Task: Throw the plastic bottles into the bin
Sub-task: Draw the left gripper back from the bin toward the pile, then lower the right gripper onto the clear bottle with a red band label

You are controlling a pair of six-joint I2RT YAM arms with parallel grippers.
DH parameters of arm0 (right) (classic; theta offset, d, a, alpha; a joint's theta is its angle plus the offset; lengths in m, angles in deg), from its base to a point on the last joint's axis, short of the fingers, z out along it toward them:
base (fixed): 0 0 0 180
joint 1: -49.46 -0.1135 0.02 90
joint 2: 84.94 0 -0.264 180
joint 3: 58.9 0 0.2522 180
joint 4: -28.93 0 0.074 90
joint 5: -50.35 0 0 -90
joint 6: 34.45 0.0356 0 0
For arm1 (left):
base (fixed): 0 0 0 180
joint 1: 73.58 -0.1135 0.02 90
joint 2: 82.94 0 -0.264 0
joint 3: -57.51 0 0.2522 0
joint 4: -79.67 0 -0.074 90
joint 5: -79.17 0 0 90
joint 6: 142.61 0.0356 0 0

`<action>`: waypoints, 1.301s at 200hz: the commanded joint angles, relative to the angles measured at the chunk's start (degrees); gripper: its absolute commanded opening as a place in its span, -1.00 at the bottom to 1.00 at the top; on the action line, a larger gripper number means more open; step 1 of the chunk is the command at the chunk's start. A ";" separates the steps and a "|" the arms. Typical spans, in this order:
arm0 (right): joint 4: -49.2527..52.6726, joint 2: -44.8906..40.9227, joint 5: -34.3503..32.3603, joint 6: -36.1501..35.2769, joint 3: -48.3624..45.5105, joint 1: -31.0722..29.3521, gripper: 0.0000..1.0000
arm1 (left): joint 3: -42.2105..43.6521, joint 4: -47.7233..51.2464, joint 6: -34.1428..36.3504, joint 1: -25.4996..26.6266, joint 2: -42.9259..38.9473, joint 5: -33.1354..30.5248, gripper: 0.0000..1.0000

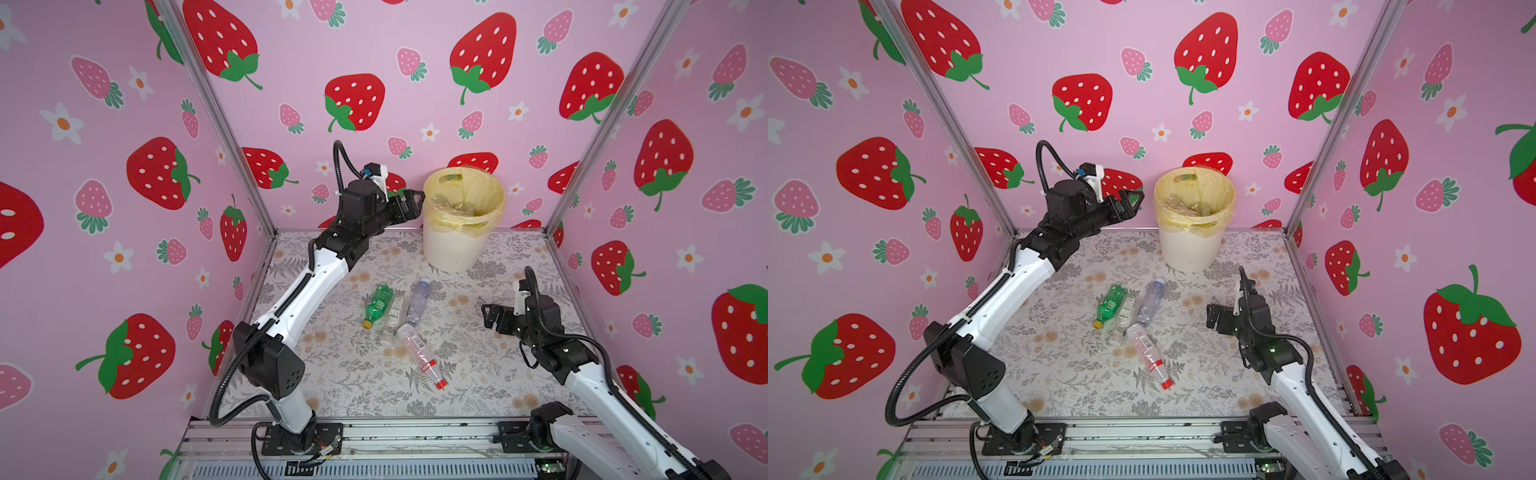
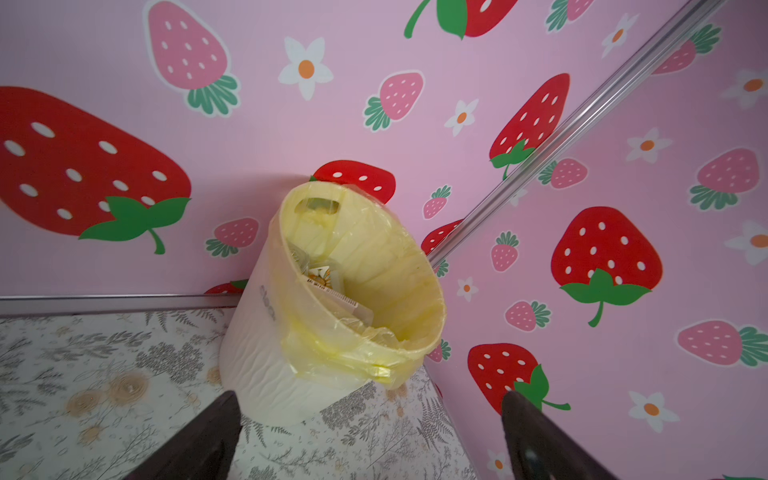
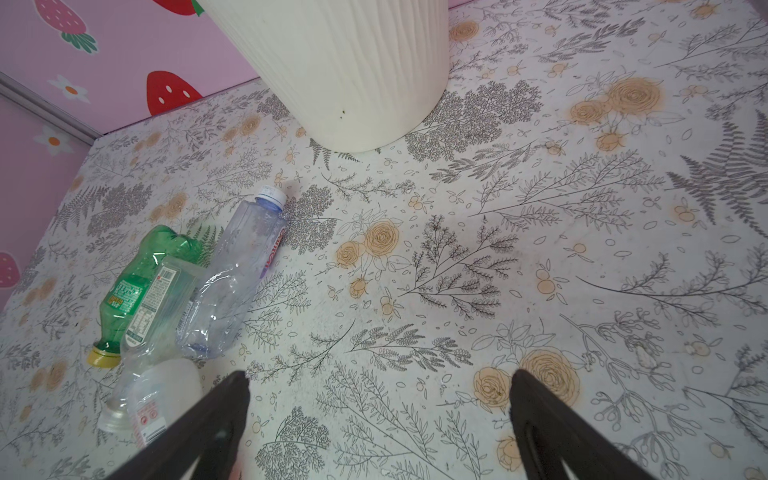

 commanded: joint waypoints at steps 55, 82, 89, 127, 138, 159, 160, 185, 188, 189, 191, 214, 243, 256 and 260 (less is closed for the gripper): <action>-4.71 0.74 1.24 -0.15 -2.15 -6.88 0.99 | 12.72 10.96 1.70 -9.72 -9.29 7.68 0.98; -6.12 2.11 -0.70 0.33 -2.72 -12.45 0.99 | 14.92 14.06 3.68 -12.11 -11.84 9.49 0.98; -6.22 2.68 -1.57 0.47 -2.80 -14.10 0.99 | 15.41 14.67 4.22 -12.98 -12.63 9.86 0.98; -5.52 6.24 -3.58 0.53 -2.95 -20.97 0.99 | 13.82 23.62 11.23 -18.40 -14.93 6.11 0.98; -5.78 6.59 -3.33 0.57 -3.28 -22.32 0.99 | 15.62 23.52 10.64 -20.34 -16.40 5.74 0.98; -6.22 7.08 -3.35 0.41 -4.22 -24.79 0.99 | 21.28 20.05 9.27 -22.33 -19.37 6.38 0.98; -6.22 7.11 -3.46 0.45 -4.29 -24.88 0.99 | 21.38 19.97 9.41 -22.35 -19.40 6.37 0.98; -7.22 7.55 -3.43 -0.57 -5.78 -27.78 0.99 | 21.06 23.43 12.00 -23.08 -18.64 0.98 0.98; -7.41 7.74 -3.36 -0.65 -5.89 -28.20 0.99 | 20.82 23.94 12.01 -23.31 -18.40 0.89 0.98; -7.43 7.84 -3.34 -0.70 -5.96 -28.29 0.99 | 20.75 24.10 12.01 -23.36 -18.30 0.90 0.98; -7.45 7.95 -3.27 -0.74 -6.06 -28.59 0.99 | 20.63 24.34 12.01 -23.44 -18.20 0.95 0.98; -8.03 9.69 -2.87 -0.60 -6.76 -31.02 0.99 | 22.34 23.99 10.65 -24.00 -17.85 2.12 0.98; -10.24 12.74 -4.35 -0.26 -8.01 -35.16 0.99 | 24.03 21.75 9.29 -25.19 -17.57 5.61 0.98; -11.88 14.25 -4.34 -0.01 -8.78 -36.89 0.99 | 24.38 21.09 7.31 -26.94 -16.98 7.62 0.98; -12.32 14.65 -4.36 0.08 -8.91 -37.42 0.99 | 24.64 20.69 6.56 -27.57 -16.86 8.58 0.98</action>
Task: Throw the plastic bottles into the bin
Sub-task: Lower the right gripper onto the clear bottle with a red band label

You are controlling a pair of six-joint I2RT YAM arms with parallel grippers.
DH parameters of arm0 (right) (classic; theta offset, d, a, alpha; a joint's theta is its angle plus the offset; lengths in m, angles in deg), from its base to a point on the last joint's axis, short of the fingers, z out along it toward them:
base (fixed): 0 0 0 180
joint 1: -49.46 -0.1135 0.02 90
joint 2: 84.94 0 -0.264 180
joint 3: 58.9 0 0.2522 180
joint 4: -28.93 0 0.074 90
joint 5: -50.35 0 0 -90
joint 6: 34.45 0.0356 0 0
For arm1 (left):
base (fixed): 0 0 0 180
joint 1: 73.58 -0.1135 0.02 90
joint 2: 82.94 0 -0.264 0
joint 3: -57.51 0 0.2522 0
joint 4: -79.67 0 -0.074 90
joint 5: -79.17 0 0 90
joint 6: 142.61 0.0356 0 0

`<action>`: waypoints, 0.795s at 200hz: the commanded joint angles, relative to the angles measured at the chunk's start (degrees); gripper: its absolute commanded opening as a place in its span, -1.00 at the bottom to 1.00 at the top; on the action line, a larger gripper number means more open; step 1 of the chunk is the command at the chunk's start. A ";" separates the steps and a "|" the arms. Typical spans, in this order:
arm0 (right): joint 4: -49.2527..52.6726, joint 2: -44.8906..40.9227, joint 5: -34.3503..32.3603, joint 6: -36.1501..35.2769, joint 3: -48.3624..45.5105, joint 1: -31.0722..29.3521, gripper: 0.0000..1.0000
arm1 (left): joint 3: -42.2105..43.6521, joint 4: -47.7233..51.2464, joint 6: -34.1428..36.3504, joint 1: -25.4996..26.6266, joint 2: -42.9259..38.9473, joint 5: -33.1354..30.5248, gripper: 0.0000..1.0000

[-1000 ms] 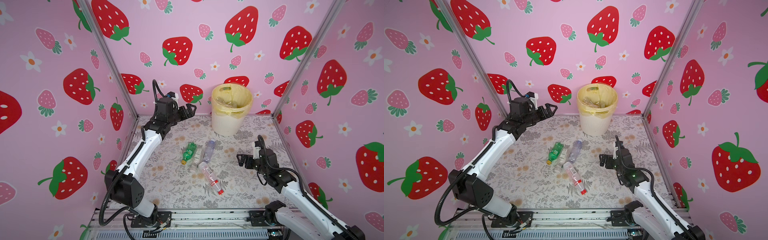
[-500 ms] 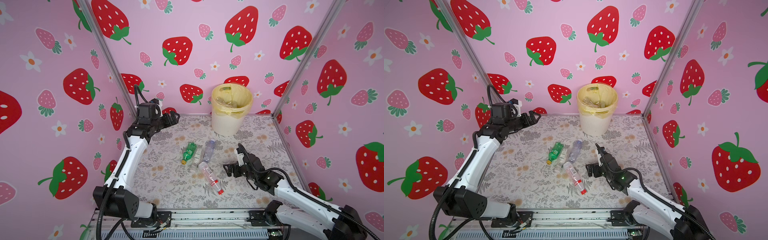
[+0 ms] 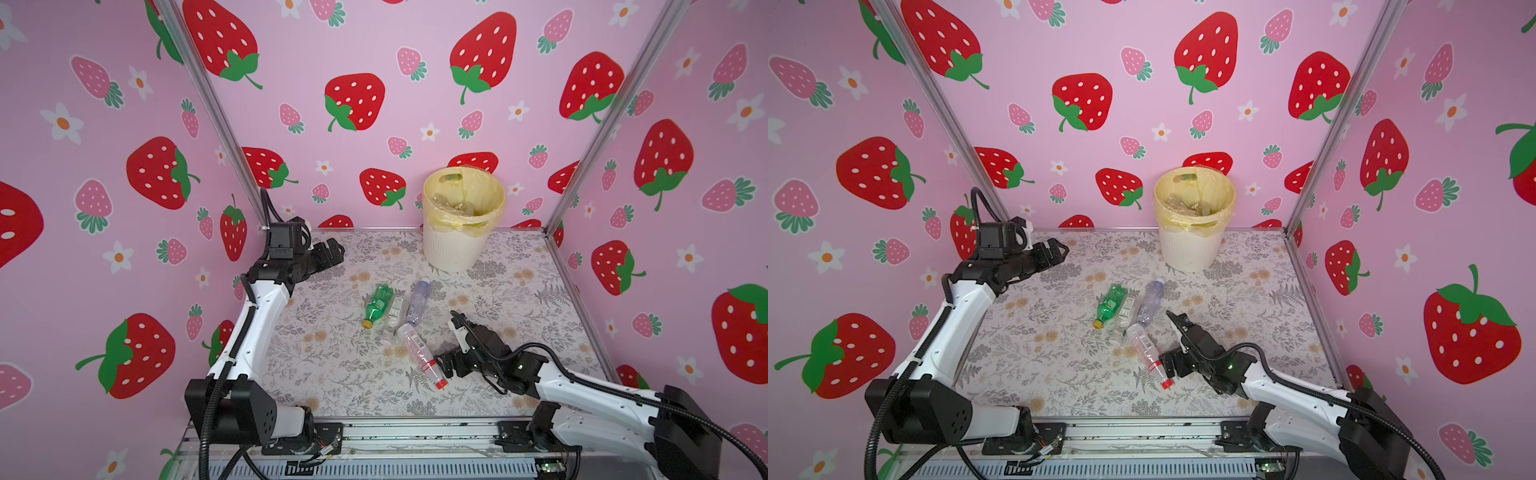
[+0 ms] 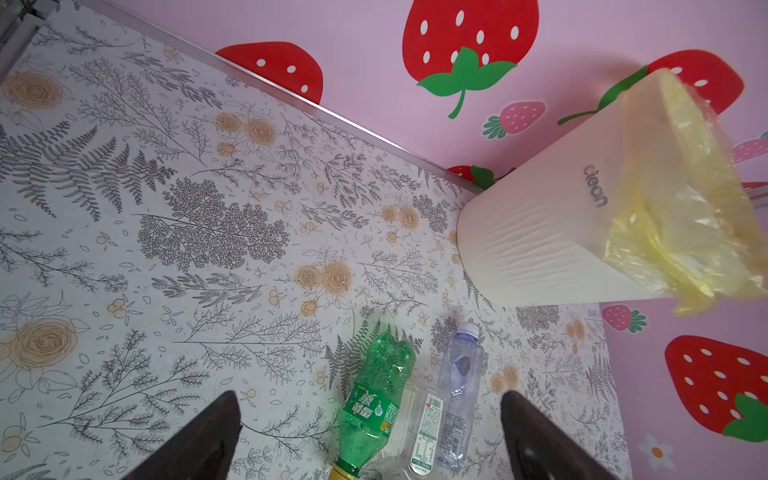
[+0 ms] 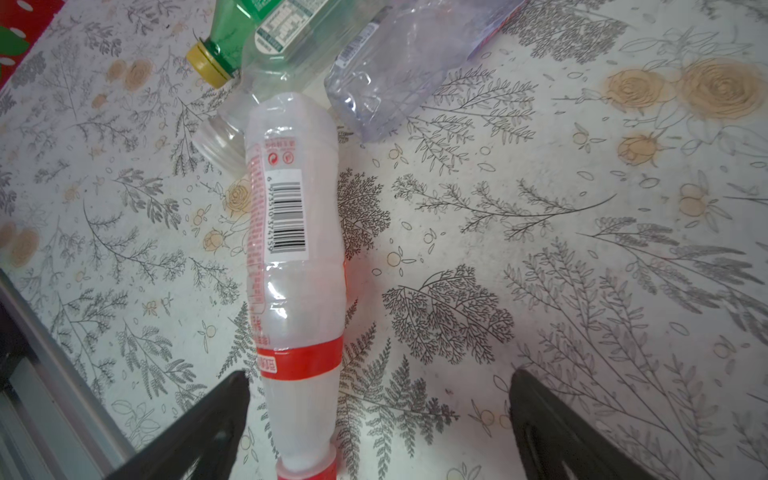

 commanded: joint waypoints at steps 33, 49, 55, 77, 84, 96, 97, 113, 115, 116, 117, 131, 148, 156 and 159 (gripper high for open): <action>-4.25 5.85 -1.84 1.46 -1.88 -6.80 0.92 | 2.08 -2.67 -5.55 -5.99 0.13 6.93 0.98; -4.50 7.31 -2.34 2.10 -1.91 -8.66 0.86 | 2.50 -3.10 -5.23 -6.13 -0.71 6.80 0.98; -4.56 7.81 -2.73 2.37 -1.87 -9.26 0.84 | 2.67 -3.21 -5.06 -6.18 -0.95 6.60 0.98; -4.89 9.72 -3.58 2.98 -1.41 -10.90 0.74 | 3.03 -3.40 -4.95 -6.16 -1.24 6.31 0.98; -5.07 10.53 -3.74 3.09 -1.20 -11.21 0.71 | 2.94 -3.37 -4.94 -6.17 -1.11 6.35 0.98; -5.58 11.95 -3.95 3.09 -0.80 -11.62 0.67 | 2.82 -3.21 -5.02 -6.14 -0.90 5.85 0.98; -5.59 12.06 -3.99 3.09 -0.77 -11.65 0.67 | 2.79 -3.16 -5.03 -6.16 -0.90 5.82 0.98; -6.55 13.83 -4.68 3.02 -0.48 -12.03 0.56 | 2.77 -2.93 -5.22 -6.17 -0.77 5.79 0.98; -6.73 13.97 -4.72 3.01 -0.47 -12.03 0.55 | 2.83 -2.97 -5.26 -6.16 -0.79 5.79 0.98; -6.74 14.09 -4.73 3.01 -0.47 -12.08 0.54 | 2.84 -2.94 -5.24 -6.17 -0.84 5.79 0.98; -6.84 14.19 -4.73 2.96 -0.43 -12.10 0.54 | 2.89 -3.02 -5.23 -6.18 -0.82 5.79 0.98; -8.14 15.57 -5.14 2.81 -0.42 -12.21 0.45 | 3.10 -3.27 -5.38 -6.18 -1.06 5.98 0.98; -9.44 16.95 -5.43 2.82 -0.30 -12.46 0.36 | 3.33 -3.48 -5.48 -6.13 -1.28 5.82 0.98; -9.62 17.41 -5.55 2.83 -0.20 -12.47 0.30 | 3.38 -3.48 -5.51 -6.18 -1.24 5.81 0.98; -9.59 17.61 -5.65 2.83 -0.13 -12.55 0.28 | 3.39 -3.47 -5.57 -6.16 -1.24 5.88 0.98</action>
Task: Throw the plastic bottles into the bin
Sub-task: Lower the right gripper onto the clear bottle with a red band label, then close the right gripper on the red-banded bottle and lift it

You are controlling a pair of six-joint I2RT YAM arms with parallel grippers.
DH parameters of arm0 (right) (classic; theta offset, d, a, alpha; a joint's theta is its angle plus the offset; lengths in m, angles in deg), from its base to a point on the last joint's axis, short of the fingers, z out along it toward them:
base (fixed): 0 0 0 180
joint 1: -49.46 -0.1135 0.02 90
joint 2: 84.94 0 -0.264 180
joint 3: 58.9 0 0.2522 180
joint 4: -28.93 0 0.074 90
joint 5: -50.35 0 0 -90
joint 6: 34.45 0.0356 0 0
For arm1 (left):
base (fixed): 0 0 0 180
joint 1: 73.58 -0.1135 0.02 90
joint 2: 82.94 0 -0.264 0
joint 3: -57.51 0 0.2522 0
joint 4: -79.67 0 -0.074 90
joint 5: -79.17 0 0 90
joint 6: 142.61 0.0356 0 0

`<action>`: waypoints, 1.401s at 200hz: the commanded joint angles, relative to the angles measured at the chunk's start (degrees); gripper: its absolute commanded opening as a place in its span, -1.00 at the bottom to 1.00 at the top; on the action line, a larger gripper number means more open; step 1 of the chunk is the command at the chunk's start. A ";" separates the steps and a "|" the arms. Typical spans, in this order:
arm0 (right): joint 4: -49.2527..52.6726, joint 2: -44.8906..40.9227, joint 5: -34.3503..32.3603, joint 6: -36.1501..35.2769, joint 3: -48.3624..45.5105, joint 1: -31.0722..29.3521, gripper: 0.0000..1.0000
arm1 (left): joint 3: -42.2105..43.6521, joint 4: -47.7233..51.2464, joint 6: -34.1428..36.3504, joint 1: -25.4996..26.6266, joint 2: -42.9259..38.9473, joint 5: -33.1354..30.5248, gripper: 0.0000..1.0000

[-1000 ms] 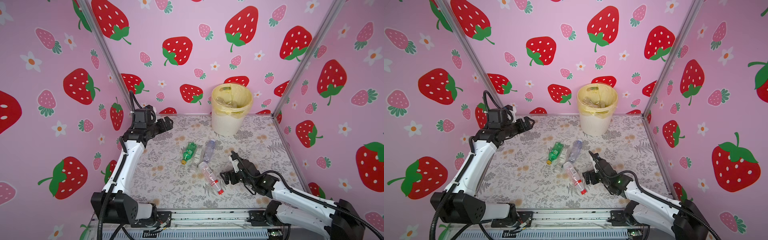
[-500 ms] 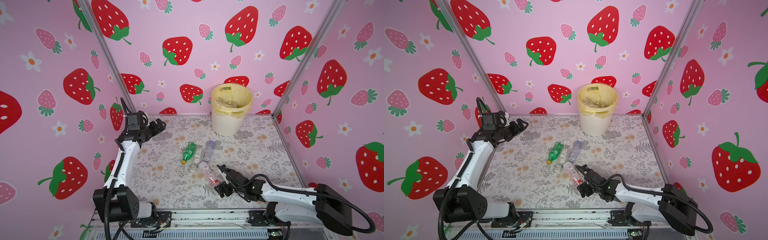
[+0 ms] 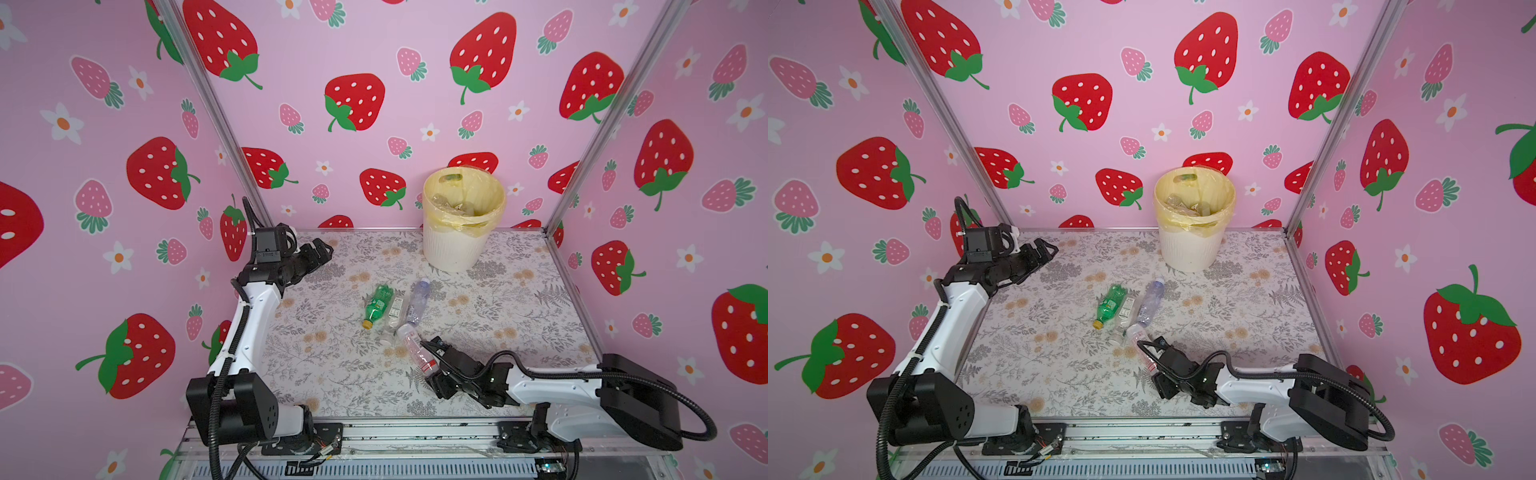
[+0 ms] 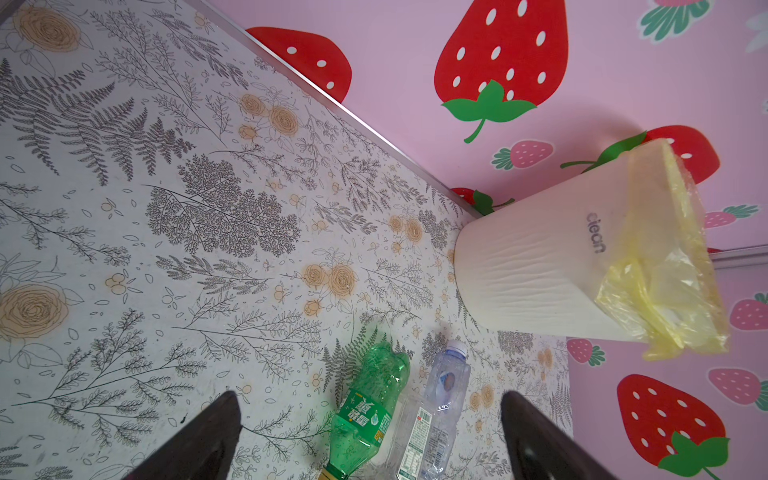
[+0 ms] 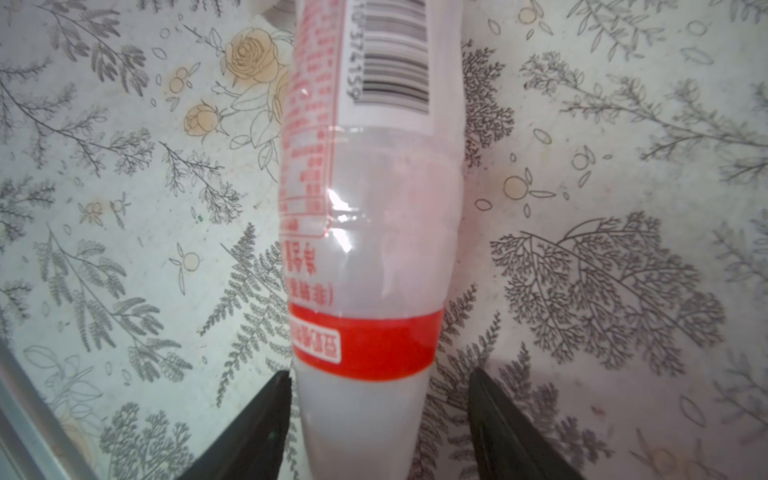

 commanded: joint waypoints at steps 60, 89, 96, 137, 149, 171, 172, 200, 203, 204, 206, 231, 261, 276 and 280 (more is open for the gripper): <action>1.37 0.46 -3.14 0.93 1.75 -0.89 0.07 | 0.57 -0.93 -0.97 -0.10 -1.30 1.00 0.98; 1.44 -0.25 -3.75 0.73 1.81 -0.93 0.05 | 0.68 -1.02 -1.13 -0.10 -1.57 1.09 0.98; 1.51 -0.38 -4.06 0.73 1.73 -0.89 0.05 | 0.72 -1.09 -1.22 -0.06 -1.70 1.18 0.98; 1.74 -2.45 -5.01 1.56 0.92 -0.89 -0.04 | 1.02 -1.36 -1.44 -0.02 -1.53 1.33 0.98; 1.59 -3.37 -5.71 1.94 0.55 -0.89 -0.05 | 0.90 -1.27 -1.57 0.00 -1.42 1.44 0.98; 0.83 -4.15 -5.93 2.05 0.16 -0.85 -0.07 | 0.98 -1.42 -1.75 -0.04 -1.22 1.87 0.98; 0.79 -4.17 -5.84 2.05 0.09 -0.87 -0.07 | 0.98 -1.43 -1.79 -0.03 -1.22 1.88 0.98; 0.65 -2.30 -4.55 1.69 0.30 -0.89 -0.06 | 0.89 -1.36 -1.94 -0.10 -1.18 2.45 0.98; 0.59 -2.18 -4.41 1.70 0.30 -0.90 -0.05 | 0.92 -1.41 -2.03 -0.04 -1.16 2.45 0.98; 0.54 -2.08 -4.42 1.74 0.30 -0.85 -0.05 | 0.90 -1.43 -2.07 -0.07 -1.19 2.43 0.98; 0.50 -1.87 -4.36 1.77 0.25 -0.88 -0.05 | 0.96 -1.44 -2.09 -0.03 -1.17 2.37 0.98; -0.30 -0.34 -3.86 2.13 -0.23 -0.89 -0.12 | 1.20 -1.71 -2.11 -0.05 -1.56 2.19 0.98; -0.58 -1.07 -3.90 1.93 0.16 -0.89 -0.23 | 1.16 -1.69 -2.10 0.00 -1.40 2.01 0.98; 0.16 -2.16 -4.29 1.78 0.62 -0.89 -0.25 | 1.16 -1.55 -2.10 -0.10 -1.39 2.15 0.98; 0.38 -2.46 -4.34 1.78 0.69 -0.89 -0.26 | 1.09 -1.53 -2.05 -0.08 -1.39 2.15 0.98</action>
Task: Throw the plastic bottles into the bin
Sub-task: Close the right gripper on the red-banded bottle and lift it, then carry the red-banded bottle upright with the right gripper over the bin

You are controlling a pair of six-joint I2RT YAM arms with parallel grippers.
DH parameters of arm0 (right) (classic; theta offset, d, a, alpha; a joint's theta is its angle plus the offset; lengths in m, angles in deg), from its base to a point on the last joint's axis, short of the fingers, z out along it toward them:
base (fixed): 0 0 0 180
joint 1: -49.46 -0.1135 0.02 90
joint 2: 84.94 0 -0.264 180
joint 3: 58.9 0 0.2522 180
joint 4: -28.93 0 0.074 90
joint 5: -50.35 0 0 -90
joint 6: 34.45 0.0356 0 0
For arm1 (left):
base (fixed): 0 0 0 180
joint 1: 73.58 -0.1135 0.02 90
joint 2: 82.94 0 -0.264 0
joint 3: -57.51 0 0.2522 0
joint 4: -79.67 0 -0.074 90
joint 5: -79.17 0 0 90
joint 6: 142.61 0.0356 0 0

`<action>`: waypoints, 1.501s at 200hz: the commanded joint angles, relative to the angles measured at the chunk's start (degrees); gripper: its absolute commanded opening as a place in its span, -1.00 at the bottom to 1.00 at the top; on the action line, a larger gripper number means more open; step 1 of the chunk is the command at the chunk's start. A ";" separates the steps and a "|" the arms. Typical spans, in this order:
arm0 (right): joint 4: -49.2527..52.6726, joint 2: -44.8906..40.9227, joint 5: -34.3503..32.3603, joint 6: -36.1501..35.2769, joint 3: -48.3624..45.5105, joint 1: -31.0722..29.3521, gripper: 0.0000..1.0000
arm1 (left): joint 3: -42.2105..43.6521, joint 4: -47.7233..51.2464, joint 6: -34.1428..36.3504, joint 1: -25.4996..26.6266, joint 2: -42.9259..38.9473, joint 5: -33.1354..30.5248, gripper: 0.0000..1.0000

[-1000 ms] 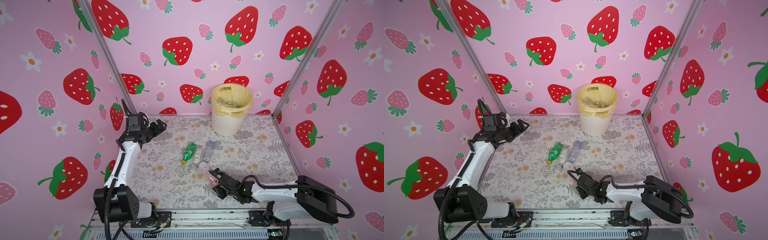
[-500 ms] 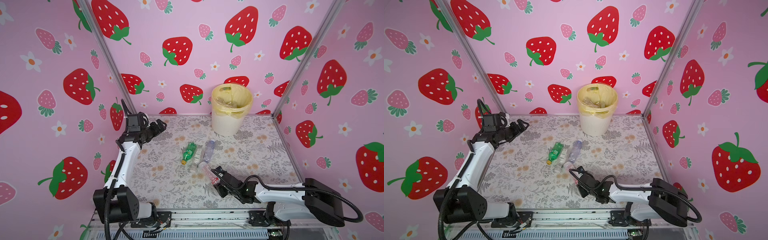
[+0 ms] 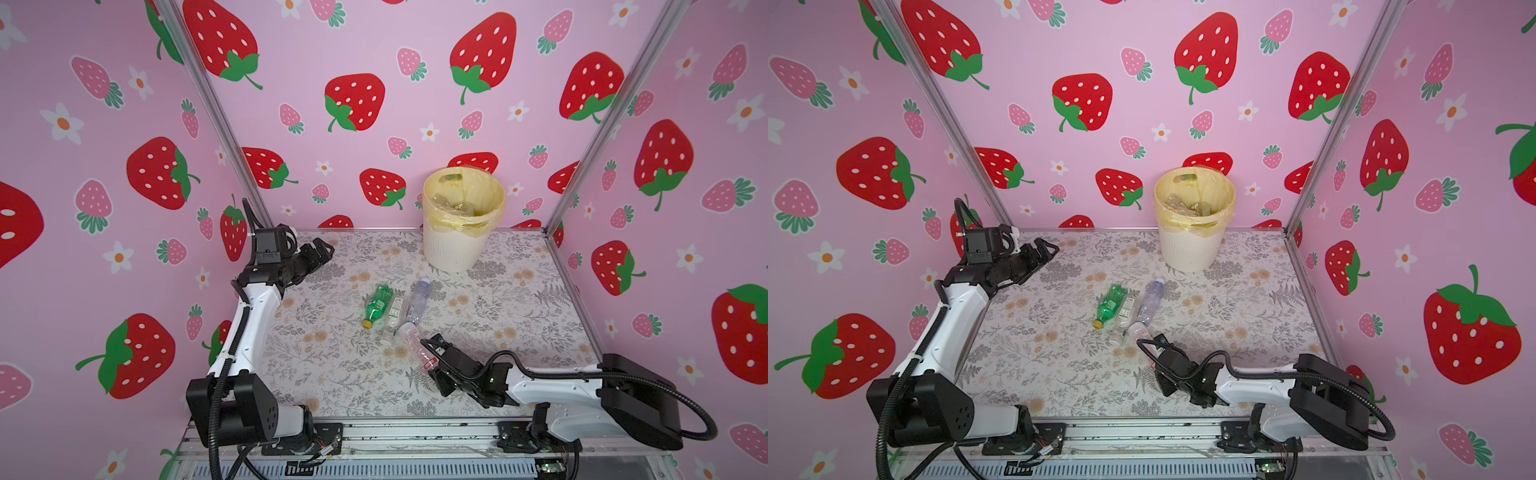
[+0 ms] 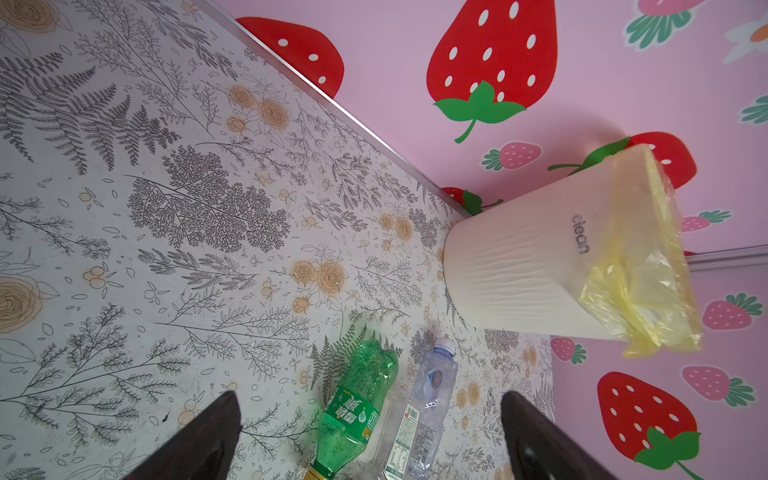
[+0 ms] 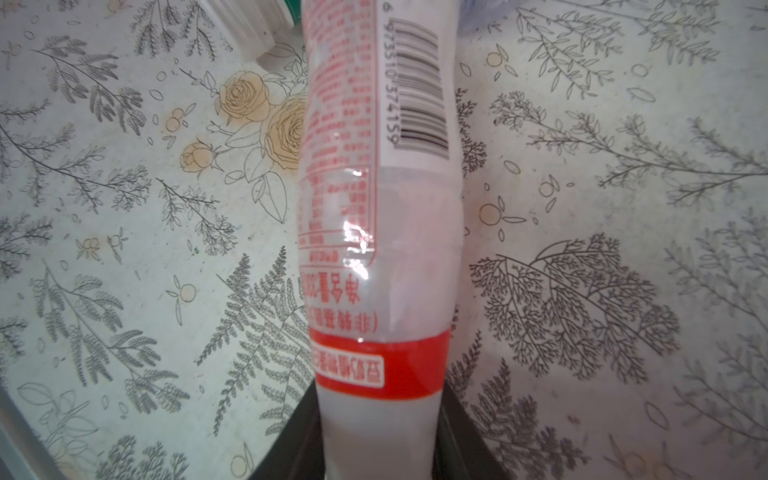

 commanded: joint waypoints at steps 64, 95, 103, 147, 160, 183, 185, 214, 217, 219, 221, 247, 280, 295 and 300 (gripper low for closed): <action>2.04 -12.40 -1.77 3.80 -2.24 -0.41 -0.28 | 1.03 -1.01 -0.27 -0.06 -1.65 0.43 0.98; 5.35 -21.72 -7.96 6.05 -2.07 -0.41 -0.28 | 0.82 -0.90 -0.37 0.02 -1.29 0.65 0.98; 7.14 -23.08 -10.21 6.39 -1.19 -0.33 -0.28 | 0.85 -0.90 -0.32 -0.08 -1.37 0.67 0.98; 14.48 -25.30 -17.15 2.90 8.56 2.72 -0.28 | 1.07 -1.21 -0.82 0.05 -1.20 1.14 0.98; 15.52 -24.02 -17.43 0.98 11.81 4.70 -0.28 | 1.15 -1.33 -1.03 0.02 -1.11 1.45 0.98; 15.80 -21.40 -17.67 -2.81 16.79 8.62 -0.28 | 1.25 -1.51 -1.16 0.04 -1.20 1.49 0.98; 15.76 -21.22 -17.54 -3.16 17.12 9.10 -0.28 | 1.25 -1.49 -1.16 0.04 -1.26 1.46 0.98; 14.52 -19.34 -15.05 -8.23 23.11 17.59 -0.28 | 1.00 -1.26 -0.97 0.03 -1.28 1.44 0.98; 14.31 -19.19 -14.76 -8.83 23.79 18.52 -0.28 | 1.01 -1.23 -0.91 0.00 -1.33 1.45 0.98; 14.29 -18.95 -14.53 -9.19 24.30 19.11 -0.28 | 1.01 -1.24 -0.90 -0.02 -1.36 1.38 0.98; 14.24 -18.76 -14.47 -9.52 24.69 19.68 -0.28 | 1.01 -1.20 -0.88 -0.02 -1.41 1.32 0.98; 12.55 -15.69 -13.82 -14.38 31.18 25.24 -0.27 | 1.12 -1.25 -0.65 0.02 -1.97 0.76 0.98; 9.56 -11.69 -12.87 -17.87 36.95 28.74 -0.28 | 1.18 -0.96 -0.17 -0.03 -2.27 -0.44 0.98; 8.64 -9.30 -10.57 -18.27 39.41 30.72 -0.27 | 1.15 -0.99 -0.29 -0.07 -1.92 -0.41 0.98; 8.50 -8.23 -9.65 -18.41 40.29 31.59 -0.28 | 1.10 -0.92 -0.26 -0.13 -1.75 -0.40 0.98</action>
